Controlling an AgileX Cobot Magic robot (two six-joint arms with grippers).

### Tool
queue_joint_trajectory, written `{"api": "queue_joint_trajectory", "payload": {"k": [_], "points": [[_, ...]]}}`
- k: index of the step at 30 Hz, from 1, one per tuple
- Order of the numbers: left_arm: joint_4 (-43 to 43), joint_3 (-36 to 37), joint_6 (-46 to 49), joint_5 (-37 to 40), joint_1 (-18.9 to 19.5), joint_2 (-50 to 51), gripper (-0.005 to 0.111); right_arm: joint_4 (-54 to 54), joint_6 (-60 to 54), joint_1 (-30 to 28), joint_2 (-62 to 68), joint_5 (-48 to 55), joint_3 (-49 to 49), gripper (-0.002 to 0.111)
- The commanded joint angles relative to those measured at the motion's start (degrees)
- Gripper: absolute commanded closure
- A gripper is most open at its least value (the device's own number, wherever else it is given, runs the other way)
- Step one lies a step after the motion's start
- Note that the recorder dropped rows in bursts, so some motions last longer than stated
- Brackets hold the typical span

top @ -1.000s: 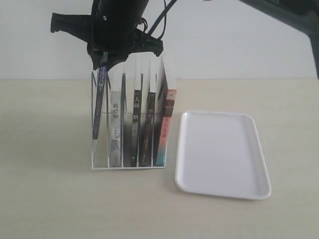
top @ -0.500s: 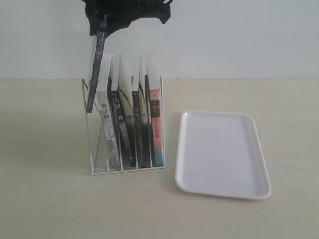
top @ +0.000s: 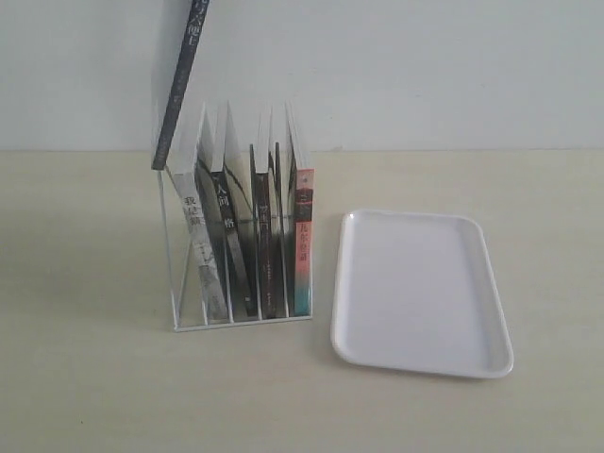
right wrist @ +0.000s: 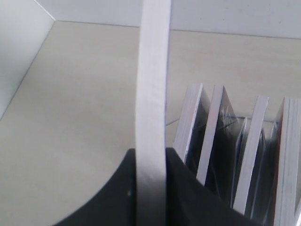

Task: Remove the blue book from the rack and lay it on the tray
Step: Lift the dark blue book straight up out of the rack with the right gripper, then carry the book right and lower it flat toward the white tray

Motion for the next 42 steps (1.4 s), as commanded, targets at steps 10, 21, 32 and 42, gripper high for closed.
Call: {"api": "queue_joint_trajectory", "payload": {"k": [10,21,32,42], "points": [[-0.14,-0.19,0.13,-0.91,0.11,-0.18,0.102,-5.25,-4.51,-0.03,-7.45,-2.06,-0.81,0.108],[-0.14,-0.19,0.13,-0.91,0.11,-0.18,0.102,-6.01,-7.43,-0.03,-11.35,0.43,-0.81,0.108],[-0.14,-0.19,0.13,-0.91,0.11,-0.18,0.102,-17.73,-13.38,-0.03,-27.88,6.52,-0.81,0.108],[-0.14,-0.19,0.13,-0.91,0.11,-0.18,0.102,-26.58,-13.66,-0.03,-41.2,6.52,12.77,0.108]]}}
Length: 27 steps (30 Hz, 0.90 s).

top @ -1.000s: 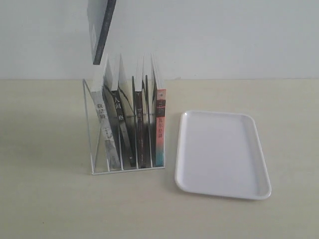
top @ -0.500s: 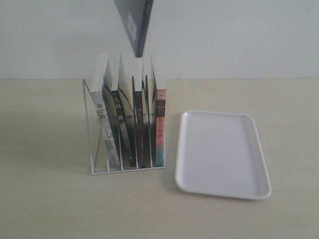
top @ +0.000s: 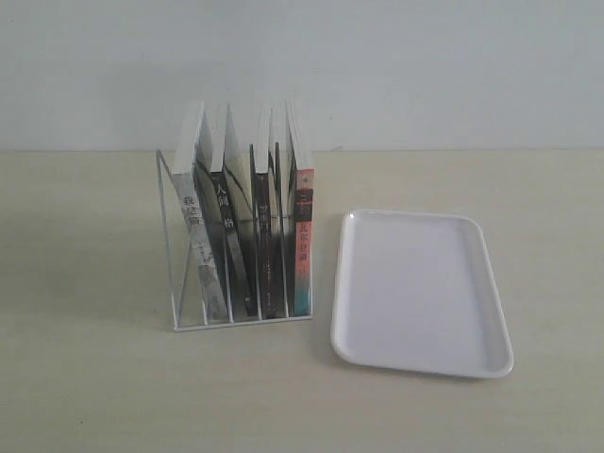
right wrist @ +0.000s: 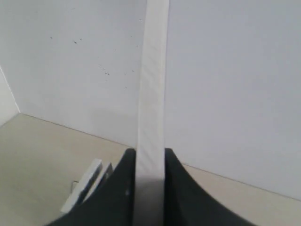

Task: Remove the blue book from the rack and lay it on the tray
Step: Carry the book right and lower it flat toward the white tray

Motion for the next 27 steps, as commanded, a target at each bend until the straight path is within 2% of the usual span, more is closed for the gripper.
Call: {"api": "queue_joint_trajectory", "payload": {"k": [1,7,10,14,16,27], "points": [[-0.14,-0.19,0.13,-0.91,0.11,-0.18,0.102,-8.18,-0.11,-0.03,-6.6,-1.76,11.89,0.108],[-0.14,-0.19,0.13,-0.91,0.11,-0.18,0.102,-9.41,-2.1,-0.03,-11.72,-1.76,29.88,0.108],[-0.14,-0.19,0.13,-0.91,0.11,-0.18,0.102,-10.47,-13.04,-0.03,-11.3,-1.76,38.76,0.108],[-0.14,-0.19,0.13,-0.91,0.11,-0.18,0.102,-8.88,-35.58,-0.03,-8.8,-1.76,48.57,0.108],[-0.14,-0.19,0.13,-0.91,0.11,-0.18,0.102,-9.35,-41.87,-0.03,-8.57,-1.76,53.22,0.108],[-0.14,-0.19,0.13,-0.91,0.11,-0.18,0.102,-24.7,-38.4,-0.03,-8.81,-36.83,75.44,0.108]]}}
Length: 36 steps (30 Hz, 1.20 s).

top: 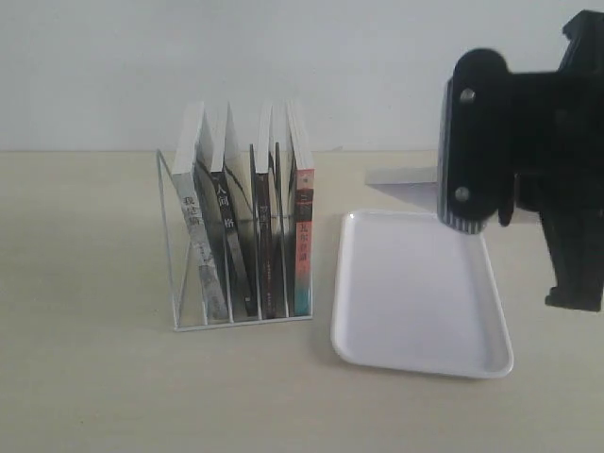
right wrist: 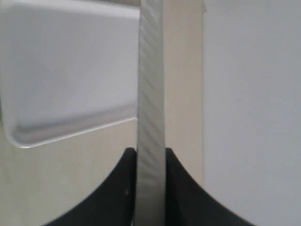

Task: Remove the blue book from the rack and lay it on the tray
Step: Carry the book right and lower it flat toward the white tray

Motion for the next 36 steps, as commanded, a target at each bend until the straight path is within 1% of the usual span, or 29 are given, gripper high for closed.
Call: {"api": "queue_joint_trajectory", "payload": {"k": [1,4,7,13,17,19,21,23,25,26,31,36], "points": [[-0.14,-0.19,0.13,-0.91,0.11,-0.18,0.102,-7.61,2.25,-0.03,-0.83,-16.66,6.12,0.108],[-0.14,-0.19,0.13,-0.91,0.11,-0.18,0.102,-10.02,5.3,-0.03,-0.83,-23.67,8.73,0.108],[-0.14,-0.19,0.13,-0.91,0.11,-0.18,0.102,-14.58,10.59,-0.03,-0.83,-27.43,10.62,0.108],[-0.14,-0.19,0.13,-0.91,0.11,-0.18,0.102,-22.27,19.76,-0.13,-0.71,-28.7,12.05,0.108],[-0.14,-0.19,0.13,-0.91,0.11,-0.18,0.102,-22.46,20.15,-0.28,-0.71,-28.79,12.16,0.108],[-0.14,-0.19,0.13,-0.91,0.11,-0.18,0.102,-22.29,20.26,-2.0,-0.24,-29.59,12.16,0.108],[-0.14,-0.19,0.13,-0.91,0.11,-0.18,0.102,-22.29,20.26,-5.26,0.87,-30.64,12.16,0.108],[-0.14,-0.19,0.13,-0.91,0.11,-0.18,0.102,-22.29,20.26,-8.58,1.85,-33.69,12.16,0.108],[-0.14,-0.19,0.13,-0.91,0.11,-0.18,0.102,-22.29,20.83,-10.59,2.07,-37.76,12.16,0.108],[-0.14,-0.19,0.13,-0.91,0.11,-0.18,0.102,-22.17,21.33,-11.18,2.2,-39.27,12.16,0.108],[-0.14,-0.19,0.13,-0.91,0.11,-0.18,0.102,-22.17,21.43,-13.12,6.4,-40.6,12.16,0.108],[-0.14,-0.19,0.13,-0.91,0.11,-0.18,0.102,-22.28,21.43,-13.24,10.93,-43.56,12.16,0.108]]}}
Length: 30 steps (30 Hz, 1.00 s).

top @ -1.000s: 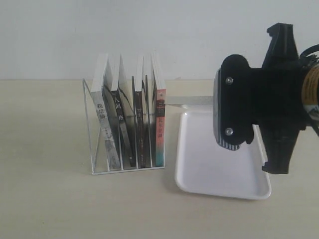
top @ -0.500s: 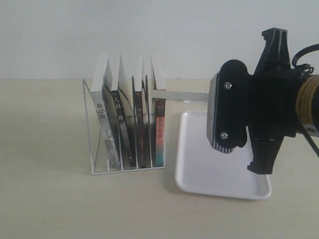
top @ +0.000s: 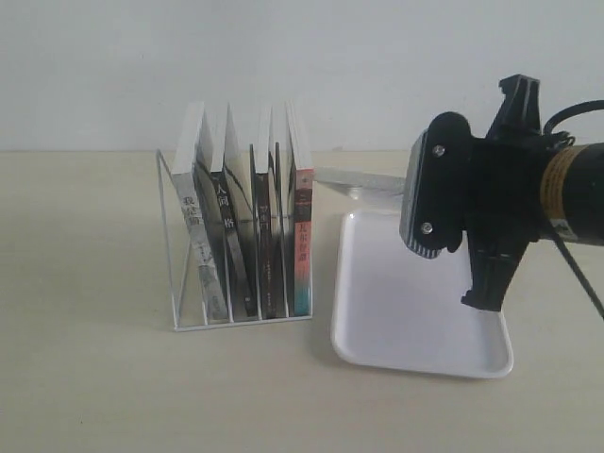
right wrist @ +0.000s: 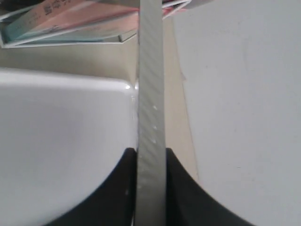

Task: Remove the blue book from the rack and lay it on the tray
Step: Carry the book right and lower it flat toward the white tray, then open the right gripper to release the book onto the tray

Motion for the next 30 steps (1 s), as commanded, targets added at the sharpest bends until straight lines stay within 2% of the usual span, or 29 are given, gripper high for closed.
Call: {"api": "queue_joint_trajectory", "payload": {"k": [1,25,27,30], "points": [[-0.14,-0.19,0.13,-0.91,0.11,-0.18,0.102,-0.98,0.31,-0.36,3.49,-3.21,-0.29,0.108],[-0.14,-0.19,0.13,-0.91,0.11,-0.18,0.102,-1.07,-2.92,-0.36,13.97,-1.48,-0.29,0.108],[-0.14,-0.19,0.13,-0.91,0.11,-0.18,0.102,-0.84,-1.39,-0.36,13.97,0.93,-0.29,0.105],[-0.14,-0.19,0.13,-0.91,0.11,-0.18,0.102,-0.84,1.78,-0.36,13.97,5.68,-0.29,0.09]]}}
